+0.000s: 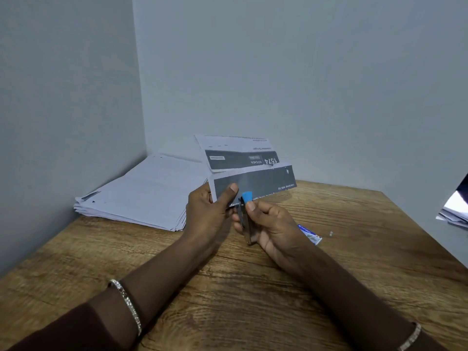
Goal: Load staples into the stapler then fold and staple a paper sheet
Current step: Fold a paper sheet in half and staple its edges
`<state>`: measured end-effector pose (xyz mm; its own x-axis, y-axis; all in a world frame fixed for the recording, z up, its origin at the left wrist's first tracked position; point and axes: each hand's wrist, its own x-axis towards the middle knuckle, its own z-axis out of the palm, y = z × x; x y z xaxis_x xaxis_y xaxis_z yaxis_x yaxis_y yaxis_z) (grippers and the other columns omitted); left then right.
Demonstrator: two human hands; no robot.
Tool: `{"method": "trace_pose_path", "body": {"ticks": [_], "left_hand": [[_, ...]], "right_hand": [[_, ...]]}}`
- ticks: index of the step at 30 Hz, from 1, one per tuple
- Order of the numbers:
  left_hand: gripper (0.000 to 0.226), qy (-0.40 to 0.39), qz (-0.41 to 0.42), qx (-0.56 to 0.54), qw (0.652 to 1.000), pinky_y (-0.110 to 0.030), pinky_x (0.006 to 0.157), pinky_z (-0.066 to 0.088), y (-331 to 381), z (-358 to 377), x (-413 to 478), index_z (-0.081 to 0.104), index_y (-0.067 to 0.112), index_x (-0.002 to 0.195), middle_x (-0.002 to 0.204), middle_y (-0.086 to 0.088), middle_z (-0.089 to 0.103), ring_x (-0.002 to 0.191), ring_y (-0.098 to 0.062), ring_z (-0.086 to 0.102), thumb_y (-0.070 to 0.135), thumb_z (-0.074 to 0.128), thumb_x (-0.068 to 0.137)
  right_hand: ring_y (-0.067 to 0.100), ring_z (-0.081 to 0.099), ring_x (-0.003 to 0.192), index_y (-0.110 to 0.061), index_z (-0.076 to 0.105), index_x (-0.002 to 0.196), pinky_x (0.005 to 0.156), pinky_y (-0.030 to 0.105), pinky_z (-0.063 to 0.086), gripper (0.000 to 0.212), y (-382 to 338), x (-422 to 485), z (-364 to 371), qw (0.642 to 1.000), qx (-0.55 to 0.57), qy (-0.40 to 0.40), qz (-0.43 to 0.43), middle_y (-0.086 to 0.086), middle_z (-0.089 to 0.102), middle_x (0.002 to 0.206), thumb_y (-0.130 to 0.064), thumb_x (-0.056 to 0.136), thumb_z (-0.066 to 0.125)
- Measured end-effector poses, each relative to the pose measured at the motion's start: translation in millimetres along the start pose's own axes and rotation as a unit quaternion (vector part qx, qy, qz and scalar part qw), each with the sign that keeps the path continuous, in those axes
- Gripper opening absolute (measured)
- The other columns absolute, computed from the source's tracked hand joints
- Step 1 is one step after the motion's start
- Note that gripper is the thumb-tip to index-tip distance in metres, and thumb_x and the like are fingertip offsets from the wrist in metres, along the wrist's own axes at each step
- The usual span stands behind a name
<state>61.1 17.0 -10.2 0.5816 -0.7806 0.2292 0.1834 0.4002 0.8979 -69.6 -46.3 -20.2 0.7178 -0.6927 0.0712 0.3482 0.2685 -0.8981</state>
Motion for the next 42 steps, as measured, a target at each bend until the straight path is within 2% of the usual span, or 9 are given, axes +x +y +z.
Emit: {"method": "trace_pose_path", "body": {"ticks": [7, 13, 18, 24, 30, 33, 37, 40, 42], "left_hand": [[0.005, -0.022, -0.072, -0.052, 0.996, -0.02, 0.055, 0.057, 0.2, 2.6, 0.5, 0.073, 0.01, 0.09, 0.075, -0.001, 0.078, 0.068, -0.012, 0.075, 0.015, 0.073, 0.09], [0.011, -0.028, -0.138, -0.121, 0.983, -0.024, 0.055, 0.059, -0.1, 3.1, 1.5, 0.076, 0.012, 0.077, 0.078, -0.009, 0.079, 0.069, -0.018, 0.076, 0.011, 0.074, 0.088], [0.006, -0.029, -0.155, -0.126, 0.979, -0.027, 0.058, 0.06, -3.7, 2.6, 2.8, 0.071, 0.006, 0.089, 0.086, -0.014, 0.08, 0.076, -0.022, 0.078, 0.011, 0.075, 0.087], [0.016, -0.048, -0.174, -0.132, 0.975, -0.034, 0.064, 0.063, -4.3, 3.4, 1.6, 0.071, 0.002, 0.102, 0.098, -0.018, 0.079, 0.086, -0.027, 0.077, 0.011, 0.072, 0.089], [0.023, -0.029, -0.181, -0.135, 0.974, -0.032, 0.057, 0.062, 0.2, 2.7, 3.6, 0.068, -0.004, 0.108, 0.097, -0.02, 0.078, 0.078, -0.027, 0.076, 0.009, 0.07, 0.09], [0.023, -0.009, -0.172, -0.142, 0.975, -0.034, 0.063, 0.064, 2.1, 0.7, 7.5, 0.069, -0.004, 0.109, 0.098, -0.02, 0.078, 0.082, -0.03, 0.076, 0.01, 0.071, 0.09], [0.024, 0.017, -0.17, -0.132, 0.976, -0.031, 0.068, 0.064, 3.3, -2.3, 12.0, 0.07, -0.003, 0.109, 0.104, -0.018, 0.077, 0.089, -0.027, 0.076, 0.012, 0.072, 0.09], [0.02, 0.026, -0.167, -0.13, 0.977, -0.028, 0.061, 0.062, 3.6, -3.8, 14.2, 0.07, 0.0, 0.107, 0.094, -0.012, 0.077, 0.078, -0.021, 0.075, 0.012, 0.07, 0.092], [0.019, 0.024, -0.167, -0.126, 0.978, -0.026, 0.058, 0.06, 3.7, -3.0, 13.7, 0.07, -0.001, 0.107, 0.082, -0.008, 0.077, 0.068, -0.017, 0.074, 0.011, 0.07, 0.092]], "right_hand": [[0.014, 0.073, 0.075, 0.006, 0.069, 0.098, 0.07, 0.025, 0.062, 0.029, 0.1, 0.3, -2.4, 0.999, 0.012, 0.027, -0.012, 0.013, 0.075, 0.081, -0.016, 0.079, 0.072], [0.013, 0.073, 0.071, 0.006, 0.068, 0.095, 0.067, 0.022, 0.061, 0.029, 0.2, 1.1, -2.0, 0.999, 0.0, 0.047, -0.016, 0.013, 0.074, 0.078, -0.016, 0.076, 0.072], [0.01, 0.07, 0.066, 0.003, 0.069, 0.094, 0.063, 0.021, 0.059, 0.022, 0.8, 2.0, -1.9, 0.996, -0.039, 0.075, -0.024, 0.01, 0.073, 0.075, -0.014, 0.081, 0.071], [0.016, 0.062, 0.066, 0.007, 0.069, 0.097, 0.069, 0.03, 0.052, 0.014, 3.2, 4.5, -4.1, 0.985, -0.097, 0.135, -0.039, 0.01, 0.07, 0.072, -0.006, 0.093, 0.067], [0.013, 0.067, 0.069, 0.003, 0.068, 0.099, 0.065, 0.024, 0.059, 0.014, -1.2, 0.5, -2.0, 0.997, -0.039, 0.069, -0.012, 0.01, 0.071, 0.078, -0.01, 0.094, 0.064], [0.016, 0.067, 0.07, 0.003, 0.064, 0.103, 0.061, 0.027, 0.059, 0.017, -4.3, 0.3, 2.2, 0.998, 0.006, 0.063, 0.007, 0.012, 0.071, 0.079, -0.011, 0.1, 0.057], [0.018, 0.055, 0.059, -0.001, 0.066, 0.097, 0.048, 0.027, 0.044, 0.026, -9.1, -2.1, 3.4, 0.99, 0.057, 0.124, 0.032, 0.007, 0.062, 0.071, -0.018, 0.077, 0.067], [0.012, 0.042, 0.044, -0.011, 0.06, 0.085, 0.04, 0.022, 0.031, 0.019, -7.6, -3.1, 0.8, 0.982, -0.028, 0.188, -0.006, -0.001, 0.049, 0.057, -0.015, 0.07, 0.072], [0.01, 0.044, 0.044, -0.017, 0.058, 0.079, 0.04, 0.02, 0.033, 0.018, -4.8, -4.5, -2.4, 0.951, -0.19, 0.224, -0.093, -0.002, 0.051, 0.056, -0.016, 0.078, 0.076]]}}
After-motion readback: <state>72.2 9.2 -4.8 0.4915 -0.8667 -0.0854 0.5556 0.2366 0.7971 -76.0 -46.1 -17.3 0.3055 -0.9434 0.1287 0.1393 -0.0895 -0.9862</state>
